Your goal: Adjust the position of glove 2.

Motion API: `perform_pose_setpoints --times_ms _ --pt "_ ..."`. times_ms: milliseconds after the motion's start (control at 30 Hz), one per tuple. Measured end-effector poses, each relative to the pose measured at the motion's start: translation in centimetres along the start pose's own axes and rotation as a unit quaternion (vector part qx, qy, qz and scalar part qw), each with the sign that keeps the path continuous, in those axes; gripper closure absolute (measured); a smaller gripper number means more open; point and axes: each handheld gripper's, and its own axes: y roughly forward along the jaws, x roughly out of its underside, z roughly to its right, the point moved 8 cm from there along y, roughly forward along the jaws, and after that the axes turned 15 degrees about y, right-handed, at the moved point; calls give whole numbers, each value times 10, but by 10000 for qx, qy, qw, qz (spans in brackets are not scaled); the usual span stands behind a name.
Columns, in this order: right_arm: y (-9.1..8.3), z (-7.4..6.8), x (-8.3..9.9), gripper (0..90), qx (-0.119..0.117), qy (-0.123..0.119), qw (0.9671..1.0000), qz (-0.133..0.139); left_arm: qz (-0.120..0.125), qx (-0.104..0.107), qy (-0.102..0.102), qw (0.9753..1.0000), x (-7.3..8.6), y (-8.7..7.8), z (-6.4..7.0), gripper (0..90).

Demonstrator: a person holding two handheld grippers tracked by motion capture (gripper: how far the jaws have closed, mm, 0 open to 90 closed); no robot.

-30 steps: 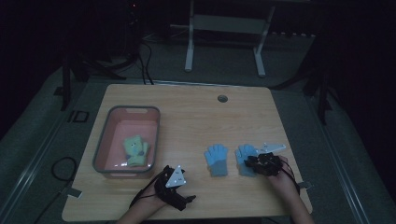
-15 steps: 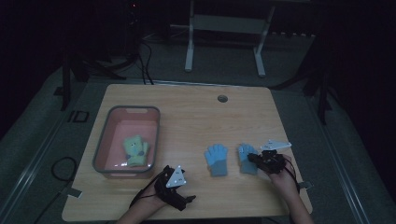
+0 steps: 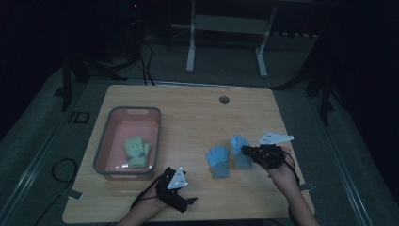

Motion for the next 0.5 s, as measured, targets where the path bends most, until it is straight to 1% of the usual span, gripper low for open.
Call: perform_pose_setpoints --times_ms 67,233,300,433,500 --pt "5 -8 -3 857 -56 -93 9999 -24 -3 4 3 10000 0 0 0 33" --pt "17 -25 -10 856 -275 -182 9994 -71 2 6 -9 10000 0 0 0 33" --pt "21 -31 -12 856 -325 -273 9991 -93 5 6 -7 10000 0 0 0 33" --pt "31 -41 -12 856 -379 -381 9984 -179 11 6 5 10000 0 0 0 33" --pt "37 -44 -9 856 -428 -386 9980 -258 13 9 8 10000 0 0 0 33"
